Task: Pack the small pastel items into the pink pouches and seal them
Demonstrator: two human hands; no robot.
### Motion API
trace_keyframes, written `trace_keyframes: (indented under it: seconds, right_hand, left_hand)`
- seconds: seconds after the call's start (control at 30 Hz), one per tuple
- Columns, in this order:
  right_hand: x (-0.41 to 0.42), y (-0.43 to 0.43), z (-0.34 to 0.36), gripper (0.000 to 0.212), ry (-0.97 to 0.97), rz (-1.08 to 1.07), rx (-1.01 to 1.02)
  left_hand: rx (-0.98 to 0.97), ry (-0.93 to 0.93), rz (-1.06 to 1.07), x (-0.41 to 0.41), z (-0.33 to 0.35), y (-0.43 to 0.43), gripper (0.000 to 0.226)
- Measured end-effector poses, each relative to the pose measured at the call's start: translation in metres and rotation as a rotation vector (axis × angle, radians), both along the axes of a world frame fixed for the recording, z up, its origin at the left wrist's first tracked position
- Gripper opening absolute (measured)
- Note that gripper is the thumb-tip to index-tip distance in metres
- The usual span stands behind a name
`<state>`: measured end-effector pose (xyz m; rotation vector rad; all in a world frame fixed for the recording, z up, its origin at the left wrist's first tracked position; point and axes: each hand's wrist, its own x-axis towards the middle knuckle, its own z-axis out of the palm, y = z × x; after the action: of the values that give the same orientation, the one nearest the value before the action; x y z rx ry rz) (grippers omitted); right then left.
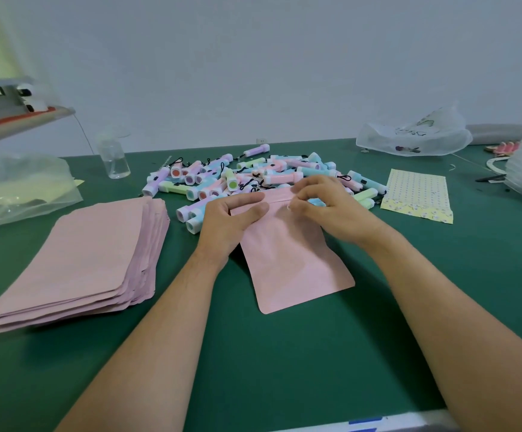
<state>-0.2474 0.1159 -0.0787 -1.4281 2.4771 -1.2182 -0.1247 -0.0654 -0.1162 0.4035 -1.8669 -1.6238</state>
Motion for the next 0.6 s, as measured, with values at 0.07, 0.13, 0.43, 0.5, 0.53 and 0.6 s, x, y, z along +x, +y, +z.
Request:
trace_keyframes:
  seconds: [0.07, 0.13, 0.43, 0.5, 0.53, 0.6]
  right_hand:
    - [-0.003, 0.013, 0.002, 0.016, -0.047, 0.031, 0.096]
    - [-0.004, 0.019, 0.002, 0.016, -0.042, 0.053, 0.182]
    - [0.0, 0.013, -0.002, 0.018, -0.014, 0.01, 0.248]
    - [0.001, 0.012, -0.002, 0.02, -0.056, -0.001, 0.23]
    - [0.001, 0.011, -0.002, 0.02, -0.081, -0.007, 0.224]
    - [0.001, 0.011, -0.002, 0.021, -0.12, -0.016, 0.212]
  left_hand:
    - [-0.036, -0.005, 0.009, -0.001, -0.001, -0.001, 0.02]
    - [-0.063, -0.001, 0.012, -0.001, -0.003, -0.002, 0.021]
    - [-0.06, 0.006, 0.006, -0.002, -0.004, -0.003, 0.02]
    - [-0.052, 0.01, 0.001, -0.002, -0.004, -0.003, 0.02]
    - [-0.048, 0.012, -0.002, -0.002, -0.004, -0.003, 0.02]
    - [-0.046, 0.01, -0.011, -0.002, -0.004, -0.002, 0.02]
